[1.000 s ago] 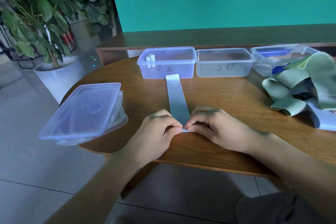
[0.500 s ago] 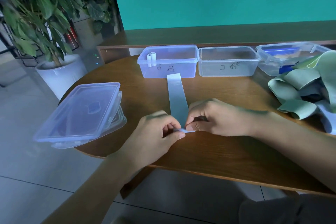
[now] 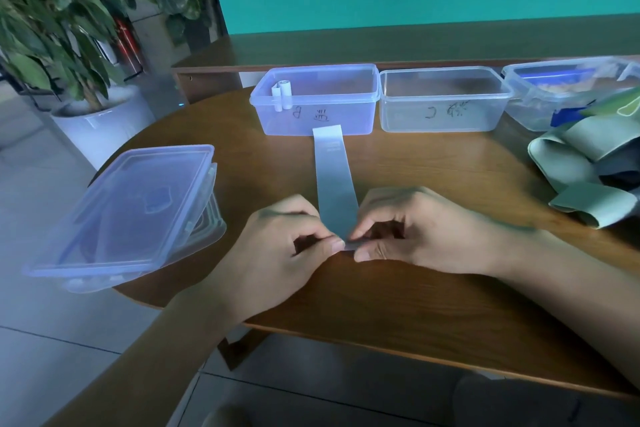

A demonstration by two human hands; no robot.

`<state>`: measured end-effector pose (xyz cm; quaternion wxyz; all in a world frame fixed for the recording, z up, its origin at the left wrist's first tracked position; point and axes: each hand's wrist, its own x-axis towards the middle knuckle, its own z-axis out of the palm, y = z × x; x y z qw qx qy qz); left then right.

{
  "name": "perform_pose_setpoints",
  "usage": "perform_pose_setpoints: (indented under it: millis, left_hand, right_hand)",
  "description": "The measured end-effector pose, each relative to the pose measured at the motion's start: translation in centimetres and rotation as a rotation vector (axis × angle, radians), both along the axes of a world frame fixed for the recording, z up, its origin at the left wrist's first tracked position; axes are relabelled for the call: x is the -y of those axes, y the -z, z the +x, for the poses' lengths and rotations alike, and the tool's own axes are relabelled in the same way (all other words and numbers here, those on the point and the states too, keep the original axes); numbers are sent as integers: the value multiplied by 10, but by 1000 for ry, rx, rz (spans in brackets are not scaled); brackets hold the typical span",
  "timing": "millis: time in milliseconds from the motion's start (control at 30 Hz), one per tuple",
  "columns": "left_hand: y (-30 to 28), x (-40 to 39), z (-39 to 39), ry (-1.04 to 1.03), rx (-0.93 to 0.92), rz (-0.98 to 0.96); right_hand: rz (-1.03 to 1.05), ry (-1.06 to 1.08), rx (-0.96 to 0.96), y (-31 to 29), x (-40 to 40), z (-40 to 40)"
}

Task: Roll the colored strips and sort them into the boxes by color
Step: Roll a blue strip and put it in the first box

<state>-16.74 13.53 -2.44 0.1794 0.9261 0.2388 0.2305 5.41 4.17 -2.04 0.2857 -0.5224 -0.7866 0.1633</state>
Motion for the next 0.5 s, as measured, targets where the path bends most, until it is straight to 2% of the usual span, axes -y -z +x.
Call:
perform_pose_setpoints:
  millis: [167,500]
  left_hand:
    - [1,4,-3,20,39,38]
    - [2,4,0,1,0,49]
  right_hand:
    - [17,19,-6,2,0,0]
    - [-20,71,13,2,0,1]
